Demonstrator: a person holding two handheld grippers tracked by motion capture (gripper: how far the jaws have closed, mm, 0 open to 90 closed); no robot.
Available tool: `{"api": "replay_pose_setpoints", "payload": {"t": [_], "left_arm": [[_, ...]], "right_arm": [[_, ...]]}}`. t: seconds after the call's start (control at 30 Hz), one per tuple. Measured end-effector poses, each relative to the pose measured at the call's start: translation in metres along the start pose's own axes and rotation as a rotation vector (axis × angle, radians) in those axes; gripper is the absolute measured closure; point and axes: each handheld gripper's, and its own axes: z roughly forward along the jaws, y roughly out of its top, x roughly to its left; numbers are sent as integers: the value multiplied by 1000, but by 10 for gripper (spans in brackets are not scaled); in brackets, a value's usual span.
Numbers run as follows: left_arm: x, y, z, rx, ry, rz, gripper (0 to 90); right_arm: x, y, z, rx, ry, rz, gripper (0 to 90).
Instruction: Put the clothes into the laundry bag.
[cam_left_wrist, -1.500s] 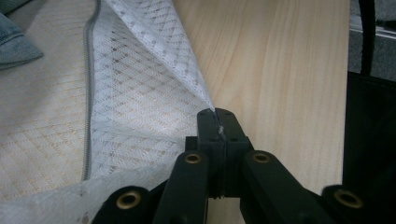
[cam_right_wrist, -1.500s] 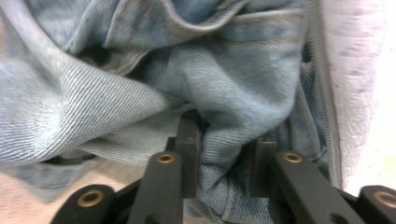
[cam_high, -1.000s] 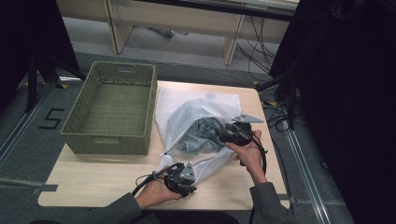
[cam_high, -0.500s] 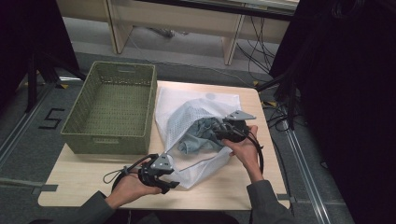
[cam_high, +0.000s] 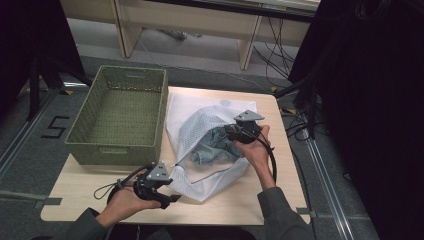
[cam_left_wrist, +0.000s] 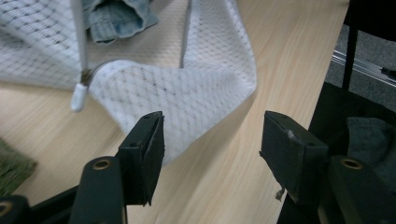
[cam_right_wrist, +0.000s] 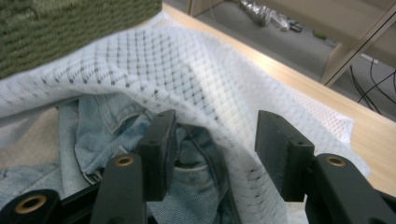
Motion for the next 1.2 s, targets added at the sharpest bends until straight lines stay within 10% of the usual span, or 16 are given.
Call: {"api": "replay_pose_setpoints", "payload": {"t": [0.33,0.53,0.67,1.03,1.2], "left_arm": [[5,-3,0,13,7,-8,372],[7,-3,0,11,14,-12,369],[9,-3,-1,11,16,1,362],[17,-5,-10,-15,46,-29,355],[15,-5,-9,-14,48,-39,350]], "right_arm": [[2,1,11,16,5,-30,515],[2,3,10,19,16,-32,841],[0,4,6,8,-7,-30,893],[12,10,-66,4,37,-161,900],[24,-13,-89,91,117,-203,900]]}}
